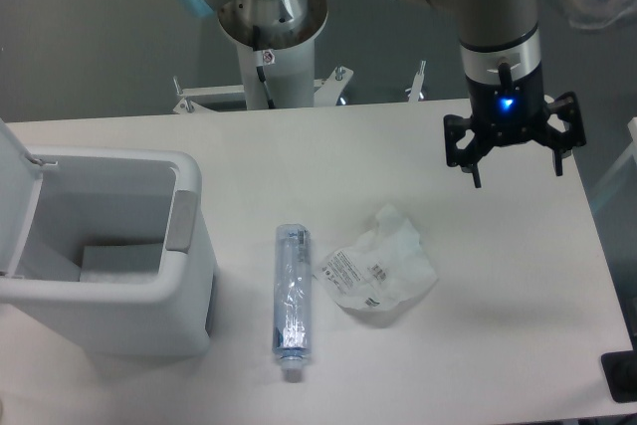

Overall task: Place the trash in the trash can
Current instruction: 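Move the open gripper down toward the crumpled clear plastic bag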

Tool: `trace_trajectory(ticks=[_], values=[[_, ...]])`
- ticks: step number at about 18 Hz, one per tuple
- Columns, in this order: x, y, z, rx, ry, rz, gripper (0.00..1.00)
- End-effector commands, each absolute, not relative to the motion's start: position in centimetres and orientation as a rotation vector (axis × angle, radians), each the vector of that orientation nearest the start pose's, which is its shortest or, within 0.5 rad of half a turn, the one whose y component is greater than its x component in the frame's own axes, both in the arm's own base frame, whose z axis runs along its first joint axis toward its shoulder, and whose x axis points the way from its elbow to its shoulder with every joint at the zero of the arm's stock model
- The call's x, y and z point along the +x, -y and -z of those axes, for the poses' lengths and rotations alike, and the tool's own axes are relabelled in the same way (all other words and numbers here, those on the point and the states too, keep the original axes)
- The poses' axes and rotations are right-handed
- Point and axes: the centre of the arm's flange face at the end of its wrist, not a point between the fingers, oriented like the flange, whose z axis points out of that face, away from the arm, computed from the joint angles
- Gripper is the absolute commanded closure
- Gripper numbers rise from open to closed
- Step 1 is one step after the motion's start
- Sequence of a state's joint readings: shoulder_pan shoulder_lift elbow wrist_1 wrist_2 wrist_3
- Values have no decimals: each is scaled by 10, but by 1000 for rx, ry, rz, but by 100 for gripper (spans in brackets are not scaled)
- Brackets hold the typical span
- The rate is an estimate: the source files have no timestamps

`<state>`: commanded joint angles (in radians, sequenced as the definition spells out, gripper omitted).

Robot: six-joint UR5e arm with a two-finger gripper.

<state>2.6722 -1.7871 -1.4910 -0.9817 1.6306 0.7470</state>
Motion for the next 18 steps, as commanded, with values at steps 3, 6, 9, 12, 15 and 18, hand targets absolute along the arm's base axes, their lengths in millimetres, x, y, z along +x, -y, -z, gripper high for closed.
trace_trajectory(ticks=[3,6,9,12,15,18], values=[[-488,-392,-478,-2811,521,-575,0],[-486,-396,-478,-2781,521,-565,0],[-489,-401,-453,-2792,513,-526,0],[-481,-397,-414,-2821,527,-484,0],[-471,-401,-393,-2859,499,-437,0],[-462,-406,-359,-2928,422,-376,0]])
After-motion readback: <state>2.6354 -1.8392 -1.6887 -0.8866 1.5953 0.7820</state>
